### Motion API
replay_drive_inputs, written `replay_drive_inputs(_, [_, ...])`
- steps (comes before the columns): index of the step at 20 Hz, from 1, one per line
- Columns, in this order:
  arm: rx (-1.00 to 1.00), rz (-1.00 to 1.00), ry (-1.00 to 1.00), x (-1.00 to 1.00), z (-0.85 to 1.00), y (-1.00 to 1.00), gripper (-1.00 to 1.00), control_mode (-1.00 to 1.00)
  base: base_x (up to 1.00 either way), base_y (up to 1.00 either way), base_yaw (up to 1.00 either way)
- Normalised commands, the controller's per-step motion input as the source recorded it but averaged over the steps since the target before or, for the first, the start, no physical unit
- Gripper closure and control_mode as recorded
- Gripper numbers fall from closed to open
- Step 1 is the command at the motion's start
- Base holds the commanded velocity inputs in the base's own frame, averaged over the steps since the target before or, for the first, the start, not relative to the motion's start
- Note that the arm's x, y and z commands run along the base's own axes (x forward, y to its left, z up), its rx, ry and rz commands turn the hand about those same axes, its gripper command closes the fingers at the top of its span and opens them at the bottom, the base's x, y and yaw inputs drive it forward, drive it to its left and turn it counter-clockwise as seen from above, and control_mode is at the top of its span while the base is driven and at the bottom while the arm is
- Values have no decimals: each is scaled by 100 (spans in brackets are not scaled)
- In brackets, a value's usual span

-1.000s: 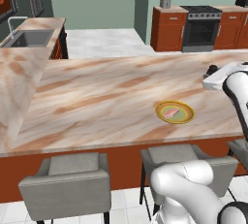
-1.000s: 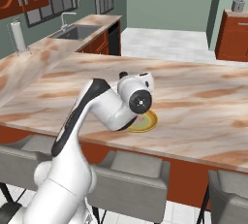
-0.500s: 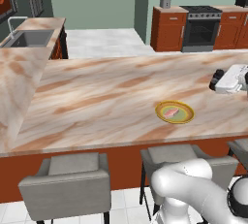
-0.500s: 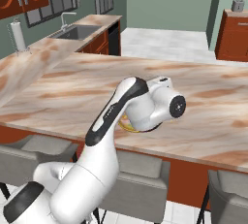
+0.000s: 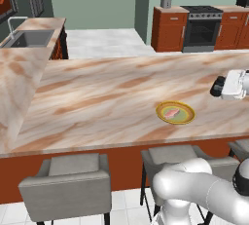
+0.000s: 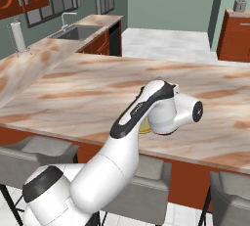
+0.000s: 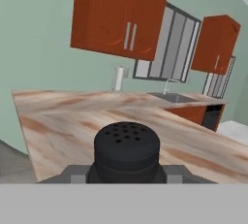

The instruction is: Retrieve the shaker from the cabinet and place it next the steak on a plate on the dining table.

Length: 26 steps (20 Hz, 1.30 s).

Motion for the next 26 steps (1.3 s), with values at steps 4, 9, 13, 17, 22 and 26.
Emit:
replay_drive_inputs(4, [3, 3, -3, 2, -4, -1, 100, -100, 0, 0, 0])
replay_drive_inputs(9, [0, -3, 0, 0, -22, 0, 100, -100, 0, 0, 0])
replay_drive_inputs(13, [0, -10, 0, 3, -35, 0, 100, -100, 0, 0, 0])
replay_drive_inputs(17, [0, -9, 1, 17, -26, 0, 100, -100, 0, 0, 0])
replay_drive_inputs(22, [0, -7, 4, 26, -31, 0, 100, -100, 0, 0, 0])
replay_drive_inputs(26, [0, -7, 5, 16, -31, -8, 100, -100, 0, 0, 0])
